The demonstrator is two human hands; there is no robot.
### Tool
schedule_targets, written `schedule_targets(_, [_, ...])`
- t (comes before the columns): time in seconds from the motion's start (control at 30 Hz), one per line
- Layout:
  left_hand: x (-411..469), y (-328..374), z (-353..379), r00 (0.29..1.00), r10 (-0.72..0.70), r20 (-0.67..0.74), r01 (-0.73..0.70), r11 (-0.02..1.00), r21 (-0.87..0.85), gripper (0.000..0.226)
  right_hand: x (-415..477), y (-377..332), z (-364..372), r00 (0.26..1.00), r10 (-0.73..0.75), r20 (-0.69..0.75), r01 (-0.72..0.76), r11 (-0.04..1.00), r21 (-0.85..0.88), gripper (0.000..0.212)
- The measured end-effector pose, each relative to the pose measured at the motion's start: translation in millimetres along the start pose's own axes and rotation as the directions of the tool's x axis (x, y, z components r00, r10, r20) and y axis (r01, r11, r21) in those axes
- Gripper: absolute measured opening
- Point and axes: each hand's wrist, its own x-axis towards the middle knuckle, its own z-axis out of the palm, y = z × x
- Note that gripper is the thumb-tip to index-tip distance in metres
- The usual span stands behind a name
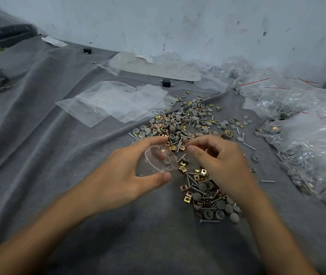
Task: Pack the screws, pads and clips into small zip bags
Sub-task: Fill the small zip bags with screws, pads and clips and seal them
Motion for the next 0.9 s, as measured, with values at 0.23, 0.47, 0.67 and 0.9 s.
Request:
schedule_targets(0.23, [-0.4,0.8,0.0,1.0,-0.011,0.012,0.011,1.0,0.016,0.074,-0.1,3.7,19.0,0.981,0.161,0.106,-0.059,0.775,-0.629,0.027])
schedule_targets(0.47, [-0.9,1.2,-0.9,1.0,-0.018,0.008,0.018,1.0,0.002,0.073,1.7,5.9,13.9,0.98,0.153,0.13,-0.066,0.858,-0.51,0.013])
schedule_targets(0.67, [-1.4,1.8,-1.8,1.0,-0.021,0.009,0.021,1.0,0.009,0.072,3.3,7.7,5.6,0.991,0.121,0.066,-0.094,0.945,-0.313,0.022])
schedule_targets(0.9, [-1.0,2.3,-1.1,1.0,-0.025,0.017,0.025,0.999,0.026,0.072,3.9,13.5,5.1,0.996,0.076,-0.036,-0.084,0.852,-0.516,0.017])
